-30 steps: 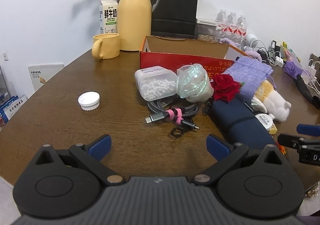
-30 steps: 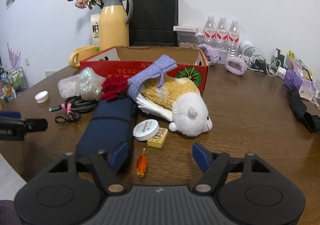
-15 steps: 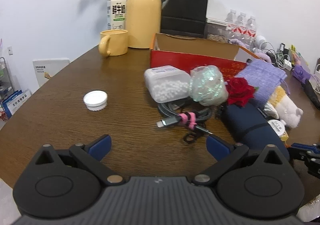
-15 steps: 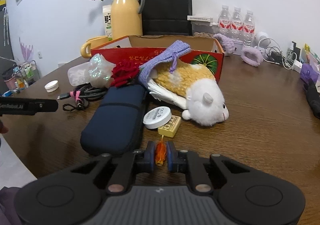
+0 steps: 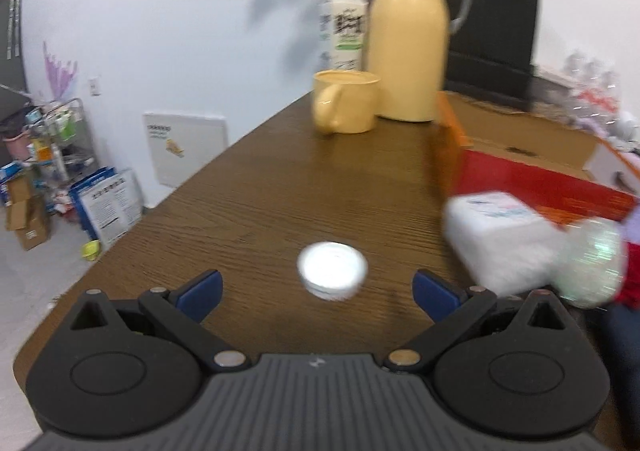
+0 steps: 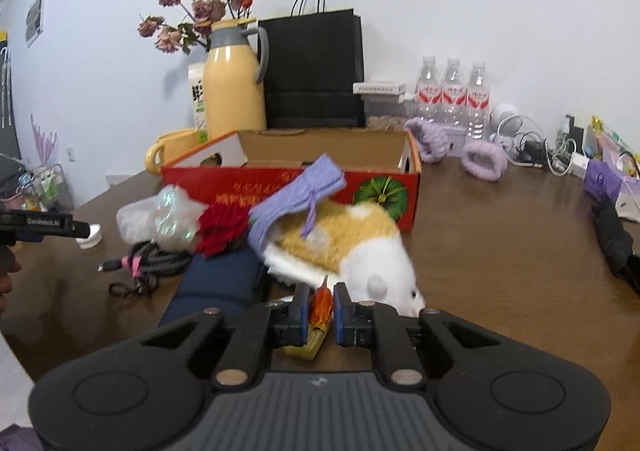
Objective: Organize objects
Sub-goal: 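Grasp the small orange dried flower with the right tool while the left tool grasps the white bottle cap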
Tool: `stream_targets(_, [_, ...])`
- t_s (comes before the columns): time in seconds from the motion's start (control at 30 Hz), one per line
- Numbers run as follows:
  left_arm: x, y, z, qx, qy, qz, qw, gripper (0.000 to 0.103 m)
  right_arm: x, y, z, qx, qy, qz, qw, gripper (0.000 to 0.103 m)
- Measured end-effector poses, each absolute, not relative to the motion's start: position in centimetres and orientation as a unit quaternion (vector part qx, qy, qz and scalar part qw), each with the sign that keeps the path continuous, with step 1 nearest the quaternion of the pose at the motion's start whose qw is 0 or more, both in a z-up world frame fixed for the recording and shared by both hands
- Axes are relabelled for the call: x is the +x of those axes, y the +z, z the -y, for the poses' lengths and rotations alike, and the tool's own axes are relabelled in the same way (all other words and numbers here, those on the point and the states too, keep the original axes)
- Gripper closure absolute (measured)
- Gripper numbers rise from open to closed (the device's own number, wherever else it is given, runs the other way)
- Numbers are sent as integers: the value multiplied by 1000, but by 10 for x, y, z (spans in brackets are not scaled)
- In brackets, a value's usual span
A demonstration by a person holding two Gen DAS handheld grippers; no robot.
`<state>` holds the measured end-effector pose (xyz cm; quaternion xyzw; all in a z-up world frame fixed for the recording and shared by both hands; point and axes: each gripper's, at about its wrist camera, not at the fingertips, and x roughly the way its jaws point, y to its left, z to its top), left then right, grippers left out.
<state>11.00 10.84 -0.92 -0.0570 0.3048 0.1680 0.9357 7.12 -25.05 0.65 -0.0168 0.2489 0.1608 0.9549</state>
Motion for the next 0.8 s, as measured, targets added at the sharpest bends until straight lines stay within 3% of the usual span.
stream_targets(0.17, [127,-17,-127,-59,160,-322,931,1,79,14,249,-19,155,-238,959,92])
stream_targets(0.27, [132,-21,-131,-66,146,-330,930,9,83,14,247,-20,150,-237,960,92])
stream_targets(0.37, [139,-24,-132,-63,136,-335,930,34,87,13,246,-19,149,-239,959,92])
stream_targets(0.4, [139,-24,-130,-54,138,-331,932,56,88,13,246,-20,148,-239,959,92])
stream_targets(0.43, [139,-24,-128,-51,139,-329,933,62,88,12,245,-20,148,-239,959,92])
stream_targets(0.8, [147,20,-104,-56,93,-266,958,63,105,36,254,-16,137,-192,972,92])
